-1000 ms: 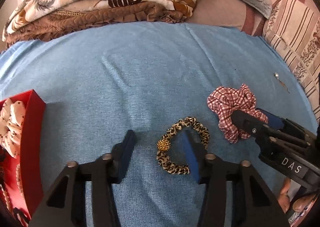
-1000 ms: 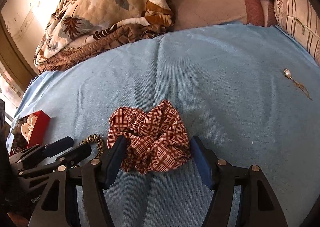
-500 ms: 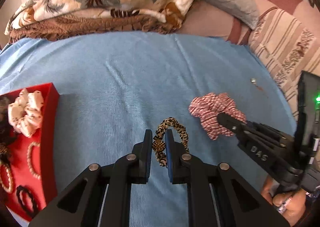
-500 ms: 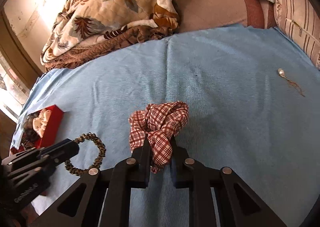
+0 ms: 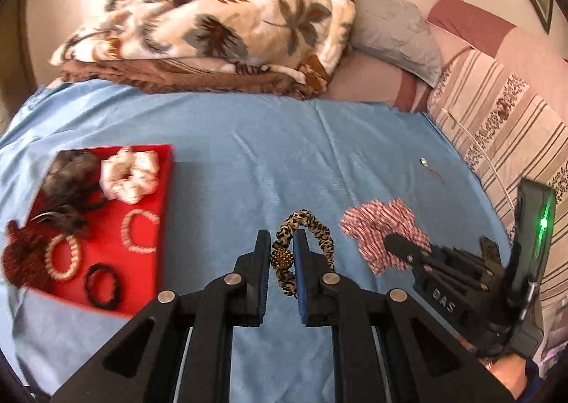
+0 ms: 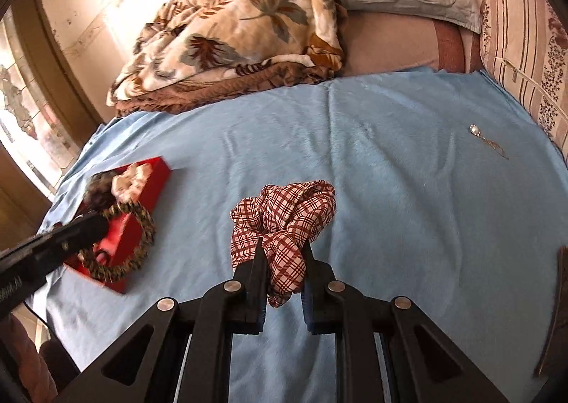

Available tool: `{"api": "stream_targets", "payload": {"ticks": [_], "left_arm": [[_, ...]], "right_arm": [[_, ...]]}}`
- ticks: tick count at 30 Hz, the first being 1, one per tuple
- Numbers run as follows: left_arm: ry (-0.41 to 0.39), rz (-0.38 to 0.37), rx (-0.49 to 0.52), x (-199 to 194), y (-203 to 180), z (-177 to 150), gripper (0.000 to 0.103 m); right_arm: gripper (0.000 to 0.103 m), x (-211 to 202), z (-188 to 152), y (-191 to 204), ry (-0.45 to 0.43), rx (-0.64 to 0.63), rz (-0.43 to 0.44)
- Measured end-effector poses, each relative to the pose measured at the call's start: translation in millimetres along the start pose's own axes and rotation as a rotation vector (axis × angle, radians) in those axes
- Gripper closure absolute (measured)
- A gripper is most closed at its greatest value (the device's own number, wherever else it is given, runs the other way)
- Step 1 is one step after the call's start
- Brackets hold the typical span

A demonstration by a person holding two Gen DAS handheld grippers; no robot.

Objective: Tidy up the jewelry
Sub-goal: 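Carry the leopard bracelet and gingham scrunchie over the red tray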

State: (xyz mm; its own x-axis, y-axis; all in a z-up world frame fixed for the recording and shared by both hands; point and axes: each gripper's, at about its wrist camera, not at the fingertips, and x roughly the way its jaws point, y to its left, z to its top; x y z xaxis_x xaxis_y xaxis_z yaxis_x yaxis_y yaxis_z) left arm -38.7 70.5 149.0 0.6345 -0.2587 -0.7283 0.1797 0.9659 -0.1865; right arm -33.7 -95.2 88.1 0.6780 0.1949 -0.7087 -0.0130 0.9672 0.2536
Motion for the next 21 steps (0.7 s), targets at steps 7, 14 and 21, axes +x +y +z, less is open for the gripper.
{"api": "stream_targets", "payload": {"ticks": [7,14,21], "left_arm": [[-0.064,0.095,-0.024,-43,22,-17,0.091],[-0.106,0.160,-0.016,-70,37,-30,0.091],[-0.133,0.230,0.011,-88,42,-38,0.091]], "right_arm": [[0.086,-30,-23,25,-0.008,0.011,0.055],[0.086,-51,-35,52,-0.024,-0.014,0.071],[0.086,-60,-41,71,-0.026,-0.044,0.075]]}}
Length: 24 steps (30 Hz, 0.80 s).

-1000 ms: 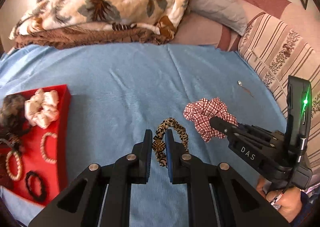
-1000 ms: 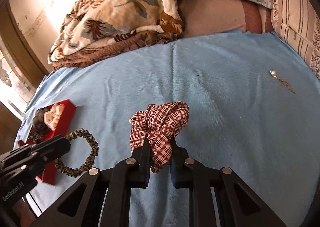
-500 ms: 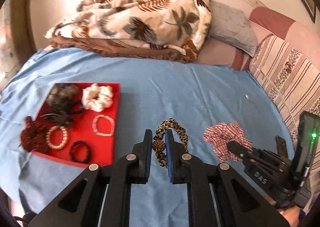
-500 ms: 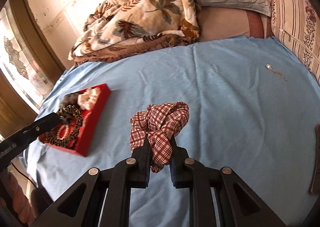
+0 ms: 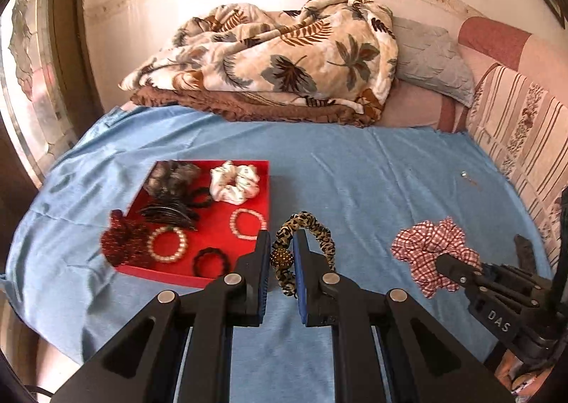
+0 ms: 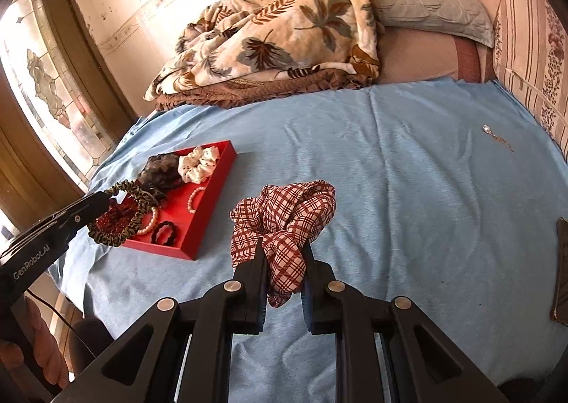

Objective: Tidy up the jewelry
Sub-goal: 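Carry the leopard bracelet and gingham scrunchie over the red tray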

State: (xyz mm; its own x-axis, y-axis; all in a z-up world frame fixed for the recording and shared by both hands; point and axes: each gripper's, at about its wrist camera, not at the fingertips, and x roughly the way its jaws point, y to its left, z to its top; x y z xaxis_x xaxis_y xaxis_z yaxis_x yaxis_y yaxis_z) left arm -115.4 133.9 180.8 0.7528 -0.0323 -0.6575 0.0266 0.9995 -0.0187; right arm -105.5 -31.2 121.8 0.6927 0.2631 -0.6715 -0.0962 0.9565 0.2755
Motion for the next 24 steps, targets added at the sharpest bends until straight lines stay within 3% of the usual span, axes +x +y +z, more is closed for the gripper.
{"api": "stream_targets", "payload": {"ticks": [13,24], "left_arm": [[-0.004,0.076,-0.025,-9,30,-7,0.091],[0.025,0.088,-0.081,-1,57,-15,0.091]], "right_arm": [[0.086,-3,-5,31,0.006,-0.059,0.013],[0.086,7,-6,65,0.029,-0.123,0.044]]}}
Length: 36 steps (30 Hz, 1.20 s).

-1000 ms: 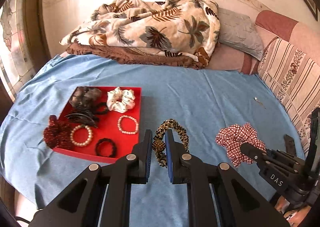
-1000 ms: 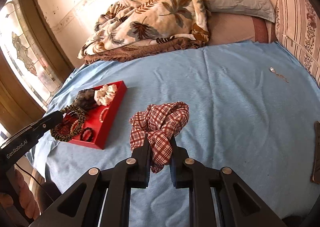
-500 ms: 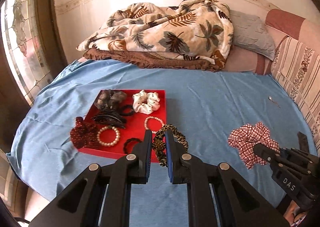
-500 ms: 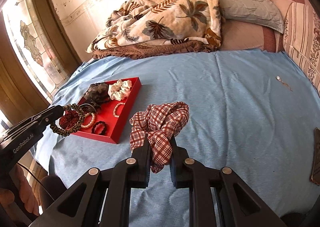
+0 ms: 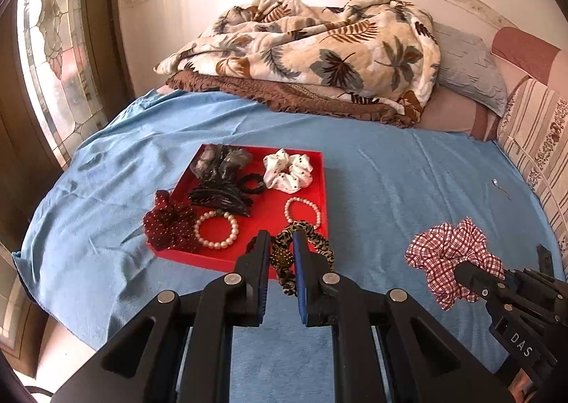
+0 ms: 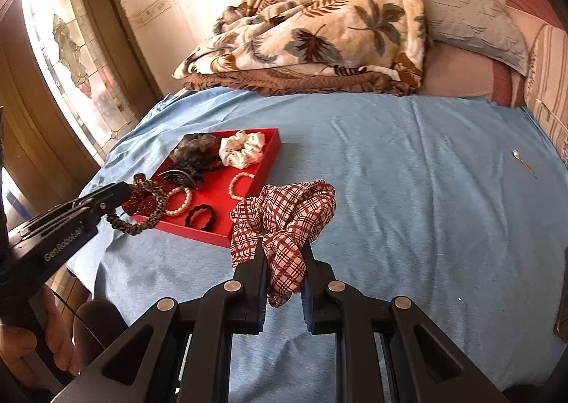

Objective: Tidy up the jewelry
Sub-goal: 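Carry the leopard bracelet and gingham scrunchie over the red tray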

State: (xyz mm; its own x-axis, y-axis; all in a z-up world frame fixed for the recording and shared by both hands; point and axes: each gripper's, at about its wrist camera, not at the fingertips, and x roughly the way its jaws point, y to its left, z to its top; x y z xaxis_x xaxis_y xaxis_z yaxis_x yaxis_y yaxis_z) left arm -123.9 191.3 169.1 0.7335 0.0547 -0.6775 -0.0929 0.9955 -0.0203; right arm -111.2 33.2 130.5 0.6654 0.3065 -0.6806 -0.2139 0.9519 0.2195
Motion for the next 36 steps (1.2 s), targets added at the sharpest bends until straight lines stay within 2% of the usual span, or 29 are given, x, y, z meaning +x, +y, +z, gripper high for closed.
{"api": "stream_targets", "payload": {"ticks": [20,36], "left_arm": [[0.061,0.037,-0.106,31,50,-11,0.091],[0.092,0.065,-0.124,55,70,-14,0.091]], "right_arm": [[0.086,41,16,55,0.048,-0.079,0.084],[0.086,64,21,55,0.069,-0.077,0.095]]}}
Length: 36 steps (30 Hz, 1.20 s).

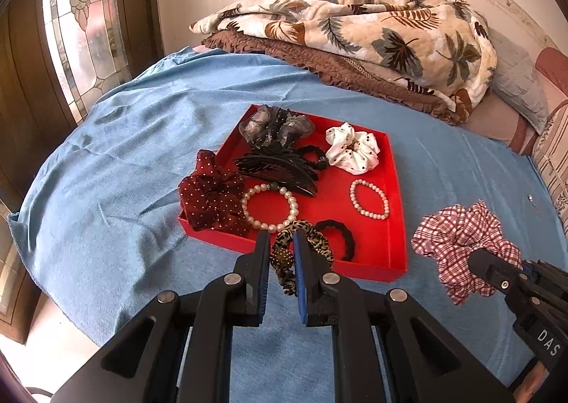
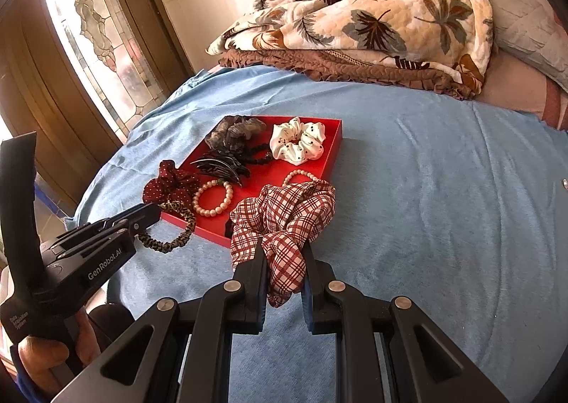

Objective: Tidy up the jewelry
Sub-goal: 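Carry the leopard bracelet and gingham scrunchie over the red tray, then open the right gripper to drop the scrunchie while the left releases the leopard bracelet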

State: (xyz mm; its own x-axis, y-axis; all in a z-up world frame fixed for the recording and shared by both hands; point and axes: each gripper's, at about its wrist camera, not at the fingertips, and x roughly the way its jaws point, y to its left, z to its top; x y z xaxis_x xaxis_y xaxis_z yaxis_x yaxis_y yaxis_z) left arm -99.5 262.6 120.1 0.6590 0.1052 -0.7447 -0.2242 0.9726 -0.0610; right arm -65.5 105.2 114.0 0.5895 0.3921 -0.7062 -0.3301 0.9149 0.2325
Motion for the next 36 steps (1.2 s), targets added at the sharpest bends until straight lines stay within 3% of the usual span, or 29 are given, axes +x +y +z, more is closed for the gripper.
{"api": "stream_targets", "payload": {"ticks": [13,19,23,26,34,36], "left_arm": [[0.011,-0.139,-0.168,42,36,44,0.091],[0.075,-0.323,-0.216,84,30,64,0.091],[0.098,-0.378,-0.235,103,25,76,0.091],[0.075,-0.364,-0.225,107,22,81,0.091],[-0.036,-0.216,-0.174,88,30,75,0.089],[-0.064,-0.197,-0.183,83,37,76,0.078]], "right_arm": [[0.085,32,17,-2,0.025,-0.005,0.015],[0.085,51,23,3,0.035,-0.030,0.027],[0.085,64,25,4,0.049,-0.040,0.031],[0.085,77,28,5,0.062,-0.050,0.034],[0.085,117,37,16,0.108,-0.093,0.036],[0.085,125,39,21,0.115,-0.109,0.029]]}}
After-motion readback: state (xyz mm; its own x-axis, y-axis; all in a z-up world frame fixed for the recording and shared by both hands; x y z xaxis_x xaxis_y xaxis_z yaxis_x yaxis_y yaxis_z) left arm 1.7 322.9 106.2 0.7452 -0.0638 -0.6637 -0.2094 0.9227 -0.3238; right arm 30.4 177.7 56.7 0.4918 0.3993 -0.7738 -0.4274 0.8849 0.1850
